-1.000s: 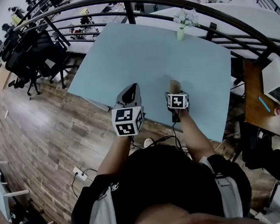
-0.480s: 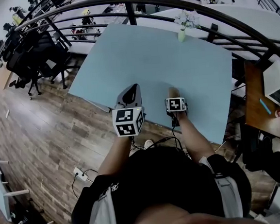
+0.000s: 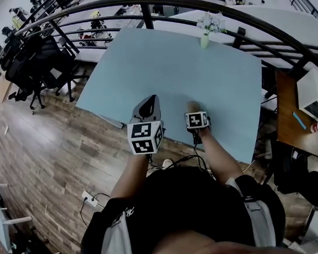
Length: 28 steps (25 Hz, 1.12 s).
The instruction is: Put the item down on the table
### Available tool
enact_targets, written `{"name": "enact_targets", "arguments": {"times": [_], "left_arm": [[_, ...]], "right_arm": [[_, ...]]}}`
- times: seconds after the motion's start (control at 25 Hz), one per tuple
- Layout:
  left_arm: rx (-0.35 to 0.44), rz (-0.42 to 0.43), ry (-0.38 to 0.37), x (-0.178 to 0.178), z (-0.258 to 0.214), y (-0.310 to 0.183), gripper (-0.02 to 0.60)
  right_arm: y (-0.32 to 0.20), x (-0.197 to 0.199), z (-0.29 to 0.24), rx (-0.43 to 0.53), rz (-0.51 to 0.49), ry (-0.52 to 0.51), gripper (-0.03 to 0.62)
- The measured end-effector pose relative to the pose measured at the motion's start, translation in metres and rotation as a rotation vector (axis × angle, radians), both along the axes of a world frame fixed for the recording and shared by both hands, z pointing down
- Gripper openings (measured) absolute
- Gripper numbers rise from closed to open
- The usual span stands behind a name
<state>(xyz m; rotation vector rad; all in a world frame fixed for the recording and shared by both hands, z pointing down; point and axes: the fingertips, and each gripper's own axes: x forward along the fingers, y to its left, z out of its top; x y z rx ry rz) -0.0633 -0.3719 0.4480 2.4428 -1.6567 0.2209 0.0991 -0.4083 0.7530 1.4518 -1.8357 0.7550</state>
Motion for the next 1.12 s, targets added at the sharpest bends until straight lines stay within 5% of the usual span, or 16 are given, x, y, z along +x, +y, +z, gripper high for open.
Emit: {"name": "enact_targets", "arguments": {"times": [0.2,0.68,1.12], "left_arm": [[0.003,0.005,0.012,-0.001,-0.002,-0.005,0.008],[0.018,0.073,0.034,0.025,-0.008,-0.014,0.008],[0.030,0.127,0.048,0.049,-0.013,-0.016,0.008]], "right_arm": [[-0.011,-0.004,-0.040,0.124,0.015,-0.065,0.336],[-0.024,0.032,-0.189,0.580,0.157,-0.178,0.022],[0.011,0.062,-0.320,0.872,0.179,-0.209,0.000]]}}
